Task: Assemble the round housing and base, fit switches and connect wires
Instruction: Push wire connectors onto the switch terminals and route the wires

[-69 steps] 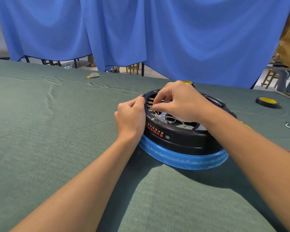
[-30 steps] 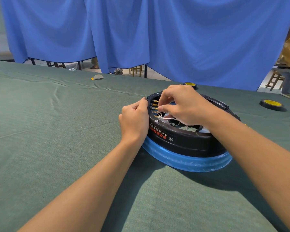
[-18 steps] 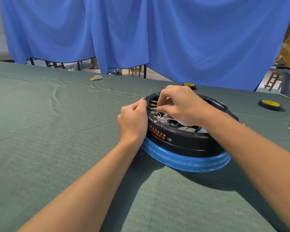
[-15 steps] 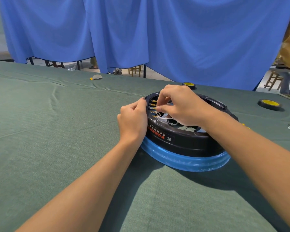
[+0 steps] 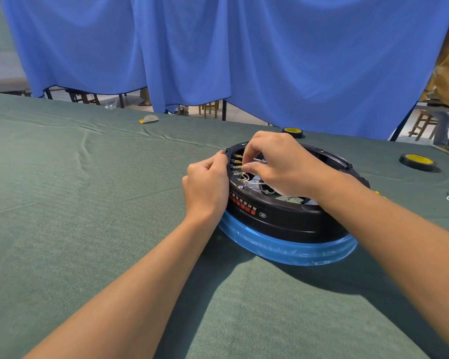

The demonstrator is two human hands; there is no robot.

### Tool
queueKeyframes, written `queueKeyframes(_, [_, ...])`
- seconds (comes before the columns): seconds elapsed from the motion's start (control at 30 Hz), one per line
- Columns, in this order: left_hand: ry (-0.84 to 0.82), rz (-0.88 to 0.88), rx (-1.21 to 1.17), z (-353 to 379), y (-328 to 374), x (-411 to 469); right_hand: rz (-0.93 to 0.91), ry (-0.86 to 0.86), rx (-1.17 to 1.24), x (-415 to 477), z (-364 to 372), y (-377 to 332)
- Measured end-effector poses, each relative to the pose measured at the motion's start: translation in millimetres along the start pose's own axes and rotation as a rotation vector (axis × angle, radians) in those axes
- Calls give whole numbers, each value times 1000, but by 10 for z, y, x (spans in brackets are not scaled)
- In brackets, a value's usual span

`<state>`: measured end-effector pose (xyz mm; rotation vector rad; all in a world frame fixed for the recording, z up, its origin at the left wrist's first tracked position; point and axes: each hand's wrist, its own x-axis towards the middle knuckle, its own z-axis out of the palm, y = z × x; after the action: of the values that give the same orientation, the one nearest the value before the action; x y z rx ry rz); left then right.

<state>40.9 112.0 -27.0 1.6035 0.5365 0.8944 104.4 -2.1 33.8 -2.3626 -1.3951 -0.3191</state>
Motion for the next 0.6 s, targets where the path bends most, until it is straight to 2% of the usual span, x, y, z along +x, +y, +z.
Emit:
queueKeyframes(0.3, [-59, -19, 84, -32, 126, -115, -56, 8, -101, 0, 0, -28])
queueKeyframes(0.6, [-53, -37, 95, -47, 136, -133, -62, 30, -83, -5, -2, -7])
